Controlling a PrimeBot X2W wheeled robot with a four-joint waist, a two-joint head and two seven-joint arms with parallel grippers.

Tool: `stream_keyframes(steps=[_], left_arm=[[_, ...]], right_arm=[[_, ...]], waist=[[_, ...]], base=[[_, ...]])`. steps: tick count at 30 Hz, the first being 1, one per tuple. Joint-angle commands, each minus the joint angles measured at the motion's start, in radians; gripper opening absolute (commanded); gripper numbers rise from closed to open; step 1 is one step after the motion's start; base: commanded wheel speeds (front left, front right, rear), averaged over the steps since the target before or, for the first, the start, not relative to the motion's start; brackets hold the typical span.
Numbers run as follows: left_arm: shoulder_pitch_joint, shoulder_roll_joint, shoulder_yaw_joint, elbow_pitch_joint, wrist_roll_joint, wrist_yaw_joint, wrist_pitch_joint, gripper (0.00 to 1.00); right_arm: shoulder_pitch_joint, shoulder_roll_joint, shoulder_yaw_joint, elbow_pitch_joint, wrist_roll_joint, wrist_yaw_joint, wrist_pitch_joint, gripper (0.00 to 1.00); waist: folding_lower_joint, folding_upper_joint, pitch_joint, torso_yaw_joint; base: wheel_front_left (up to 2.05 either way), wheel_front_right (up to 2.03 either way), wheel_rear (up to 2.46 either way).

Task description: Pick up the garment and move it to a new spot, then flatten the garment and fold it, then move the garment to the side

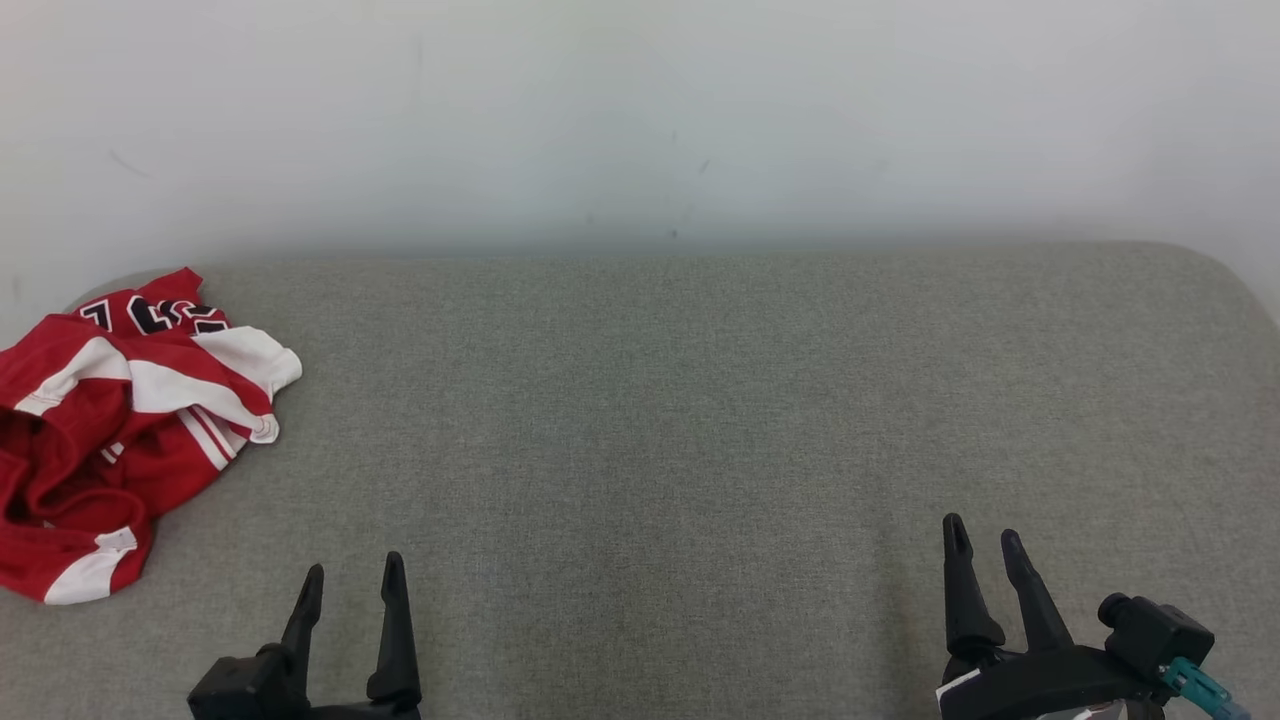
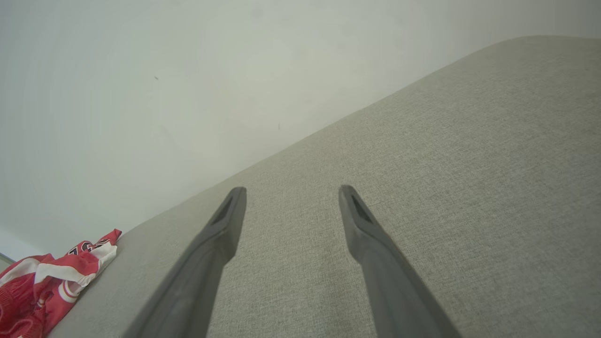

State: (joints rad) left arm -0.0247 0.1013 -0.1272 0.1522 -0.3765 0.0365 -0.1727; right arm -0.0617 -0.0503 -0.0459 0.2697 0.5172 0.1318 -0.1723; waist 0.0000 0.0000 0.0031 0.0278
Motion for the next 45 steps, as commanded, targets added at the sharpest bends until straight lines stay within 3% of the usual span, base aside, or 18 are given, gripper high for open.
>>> stream_keyframes(steps=[1,20,45], left_arm=[[-0.003,0.009,-0.007,-0.01,0.032,0.006,-0.01,1.0],[0.002,0.007,-0.03,-0.002,0.156,0.016,-0.049,1.0],[0.016,-0.041,0.028,0.024,0.249,-0.029,-0.093,1.0]], right_arm=[[-0.011,0.0,0.0,-0.005,-0.032,-0.001,-0.01,1.0],[-0.017,0.0,-0.003,0.007,-0.179,-0.002,-0.05,1.0],[-0.022,0.001,0.021,0.026,-0.318,-0.002,-0.094,1.0]], waist=[[0.0,0.0,0.001,0.001],[0.0,0.0,0.011,0.005],[0.0,0.0,0.018,0.012]], base=[[0.0,0.0,0.0],[0.0,0.0,0.0],[0.0,0.0,0.0]])
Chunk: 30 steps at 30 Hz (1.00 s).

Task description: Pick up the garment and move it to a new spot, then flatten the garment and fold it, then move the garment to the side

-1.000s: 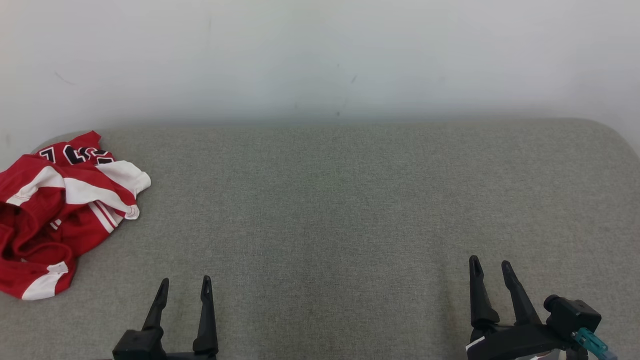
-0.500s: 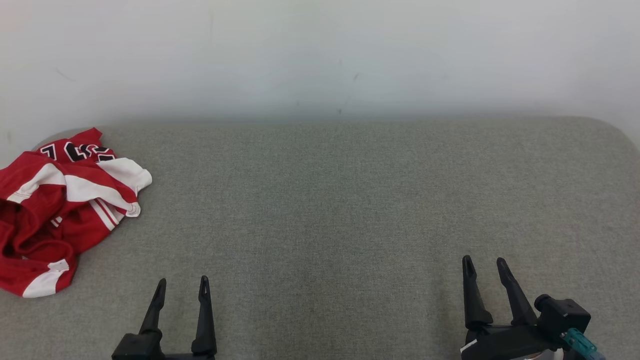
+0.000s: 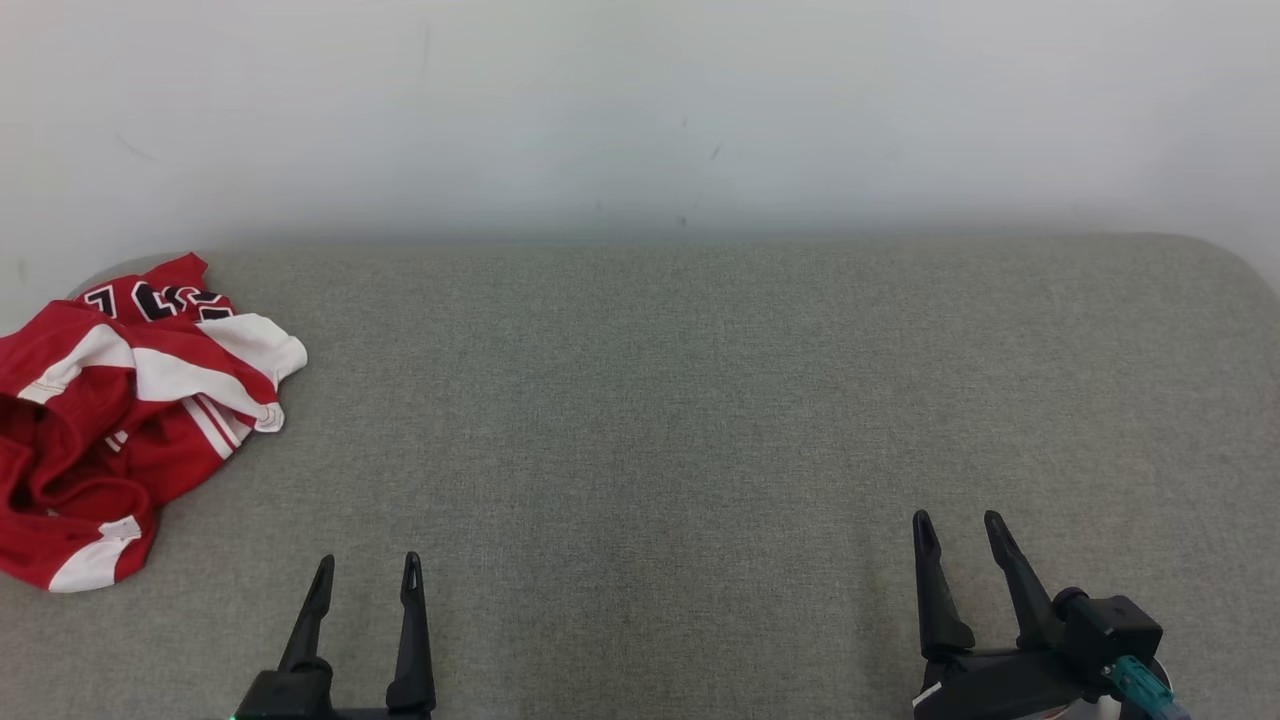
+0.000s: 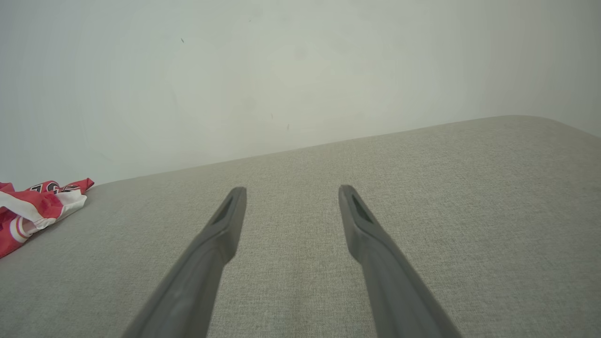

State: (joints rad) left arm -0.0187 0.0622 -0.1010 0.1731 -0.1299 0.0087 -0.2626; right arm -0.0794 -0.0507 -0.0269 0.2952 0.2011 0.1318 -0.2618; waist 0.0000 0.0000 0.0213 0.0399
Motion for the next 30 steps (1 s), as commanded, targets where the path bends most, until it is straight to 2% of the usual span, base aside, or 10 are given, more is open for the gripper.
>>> stream_keyframes(steps=[1,20,24,30], left_arm=[[0.009,-0.004,0.004,0.006,0.001,-0.005,-0.004,1.0],[0.017,-0.012,0.015,0.06,-0.05,-0.029,-0.004,1.0],[0.015,-0.012,0.014,0.063,-0.051,-0.028,-0.004,1.0],[0.016,-0.012,0.021,0.063,-0.045,-0.021,-0.004,1.0]], right_arm=[[-0.004,0.001,0.002,0.002,0.001,-0.002,-0.005,1.0],[0.015,0.001,0.007,0.024,0.007,-0.002,-0.004,1.0],[0.019,0.001,0.003,0.021,0.002,-0.002,-0.003,1.0],[0.028,0.001,0.005,0.02,0.008,-0.002,-0.003,1.0]], waist=[[0.0,0.0,-0.001,0.001],[0.0,0.0,-0.028,0.004],[0.0,0.0,-0.033,0.026],[0.0,0.0,-0.036,0.098]], base=[[0.0,0.0,0.0],[0.0,0.0,0.0],[0.0,0.0,0.0],[0.0,0.0,0.0]])
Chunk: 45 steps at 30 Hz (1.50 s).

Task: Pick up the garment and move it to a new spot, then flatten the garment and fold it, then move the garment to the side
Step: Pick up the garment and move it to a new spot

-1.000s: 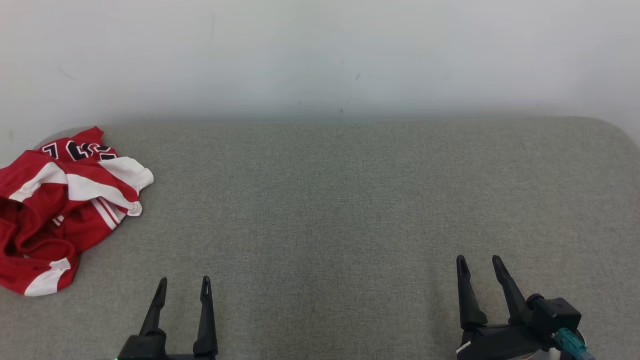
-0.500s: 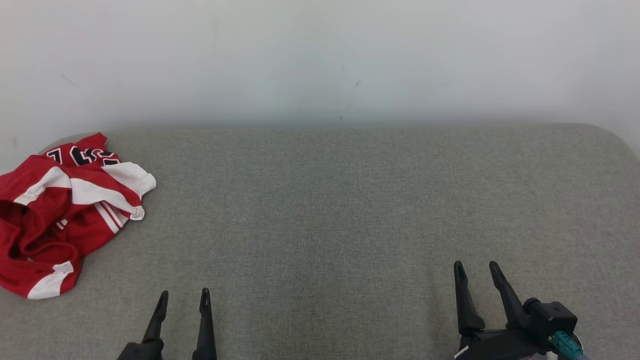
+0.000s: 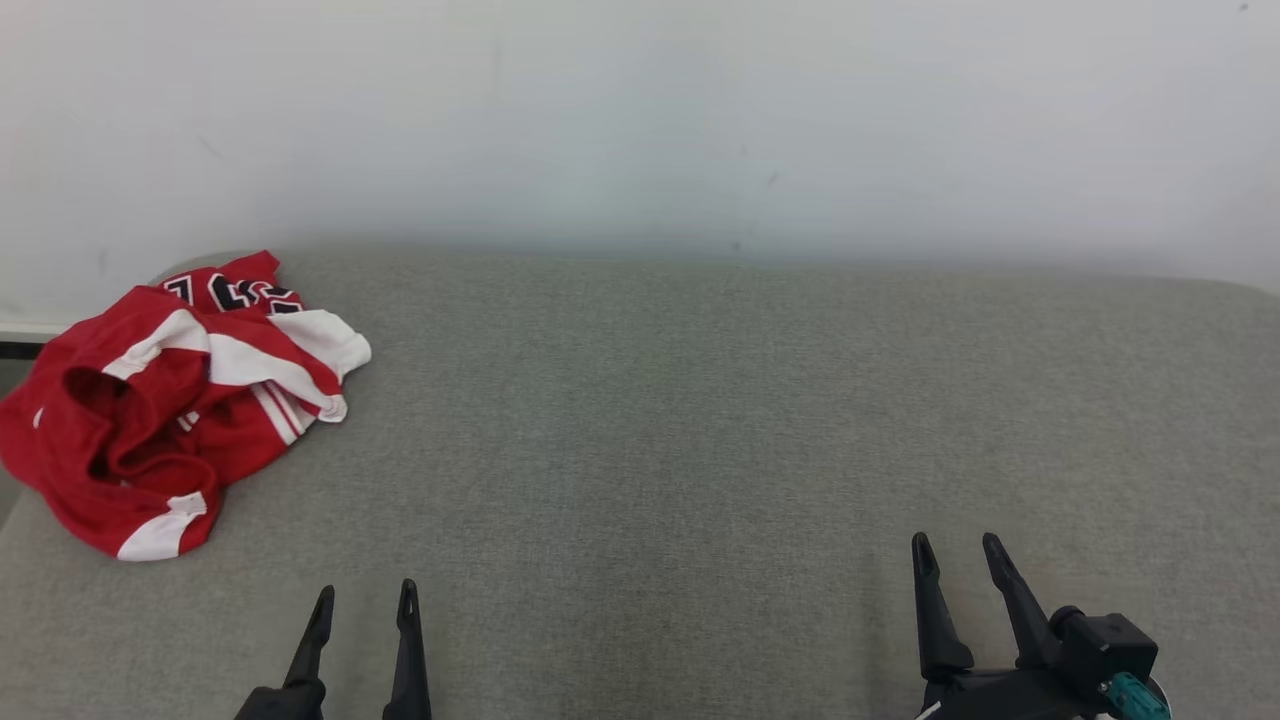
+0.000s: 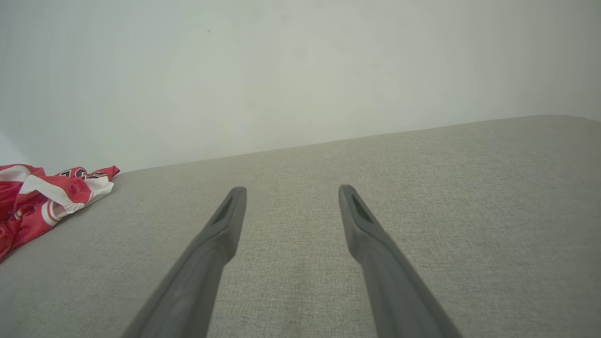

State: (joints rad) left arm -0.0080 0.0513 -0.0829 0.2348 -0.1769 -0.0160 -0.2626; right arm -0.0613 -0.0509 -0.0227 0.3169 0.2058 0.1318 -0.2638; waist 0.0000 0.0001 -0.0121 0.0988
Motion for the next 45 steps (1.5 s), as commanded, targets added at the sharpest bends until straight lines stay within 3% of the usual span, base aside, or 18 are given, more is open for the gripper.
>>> stream_keyframes(steps=[1,22,35,45], left_arm=[[0.007,-0.001,0.006,0.002,0.002,0.004,-0.004,1.0],[0.03,-0.001,0.072,0.0,0.018,0.008,-0.004,1.0],[0.054,-0.001,0.108,-0.035,-0.017,0.027,-0.004,1.0],[0.034,-0.001,0.113,-0.043,-0.019,0.035,-0.004,1.0]], right_arm=[[0.01,0.001,0.002,-0.002,0.005,-0.002,-0.001,1.0],[0.014,0.001,0.027,0.002,0.046,-0.002,-0.001,1.0],[-0.038,0.001,0.074,0.028,0.047,-0.002,-0.001,1.0],[-0.013,0.001,0.049,0.018,0.038,-0.002,-0.001,1.0]], waist=[[0.0,-0.0001,-0.003,0.053],[0.0,-0.0001,-0.016,0.406],[0.0,-0.0001,0.01,0.425],[0.0,-0.0001,0.004,0.418]], base=[[0.0,0.0,0.0],[0.0,0.0,0.0],[0.0,0.0,0.0],[0.0,0.0,0.0]])
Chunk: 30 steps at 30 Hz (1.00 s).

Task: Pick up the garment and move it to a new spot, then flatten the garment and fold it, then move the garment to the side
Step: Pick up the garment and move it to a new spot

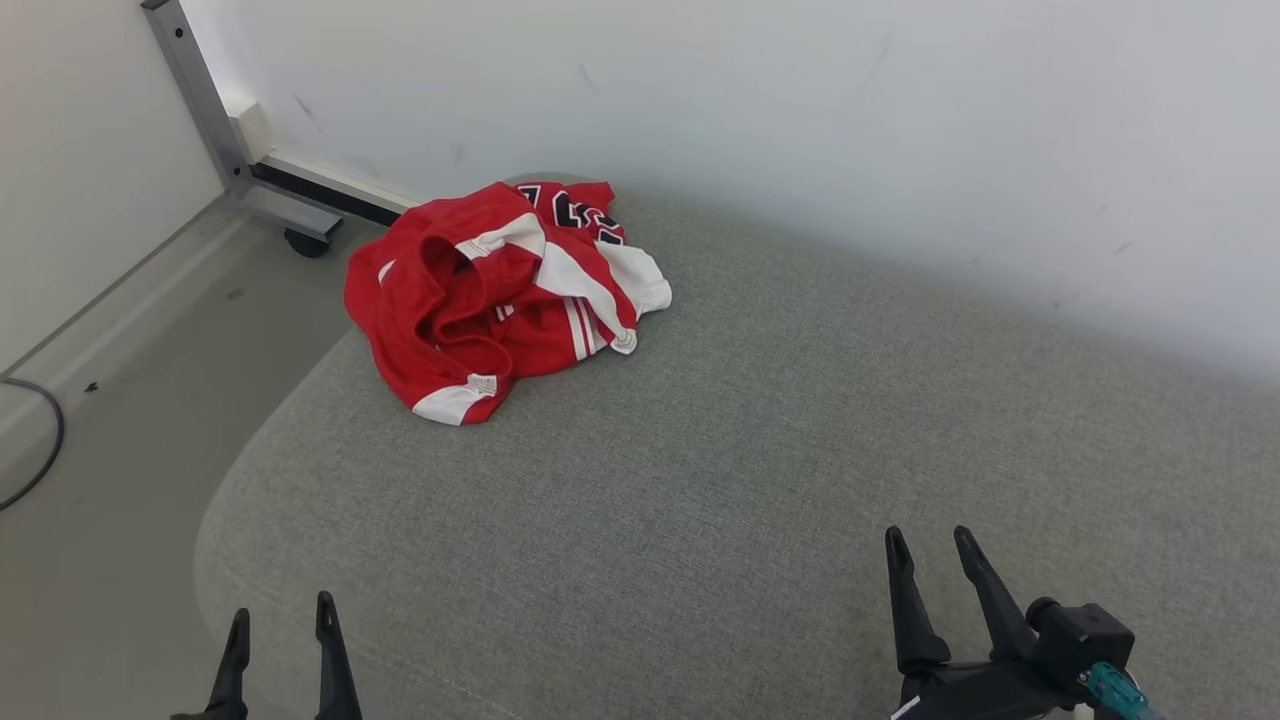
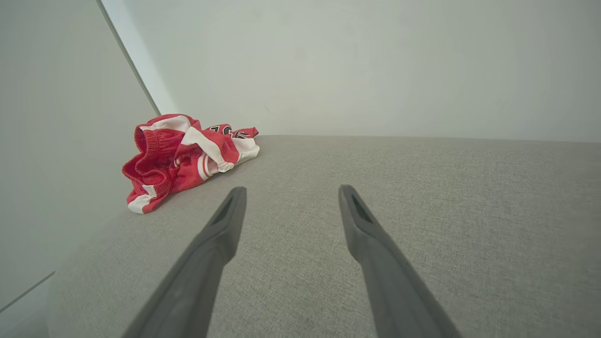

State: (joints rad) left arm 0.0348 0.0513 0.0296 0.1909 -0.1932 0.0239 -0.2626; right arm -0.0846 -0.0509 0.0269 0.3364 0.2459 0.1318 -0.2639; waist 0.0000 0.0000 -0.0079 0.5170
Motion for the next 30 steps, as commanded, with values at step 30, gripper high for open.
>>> stream_keyframes(steps=[30], left_arm=[[-0.797,0.267,0.123,0.613,-0.256,-0.141,0.254,1.0]], right_arm=[[-0.044,0.002,-0.032,-0.183,-0.146,-0.002,0.062,1.0]], waist=[[0.0,0.0,0.348,-0.452]], base=[[0.0,0.0,0.0]])
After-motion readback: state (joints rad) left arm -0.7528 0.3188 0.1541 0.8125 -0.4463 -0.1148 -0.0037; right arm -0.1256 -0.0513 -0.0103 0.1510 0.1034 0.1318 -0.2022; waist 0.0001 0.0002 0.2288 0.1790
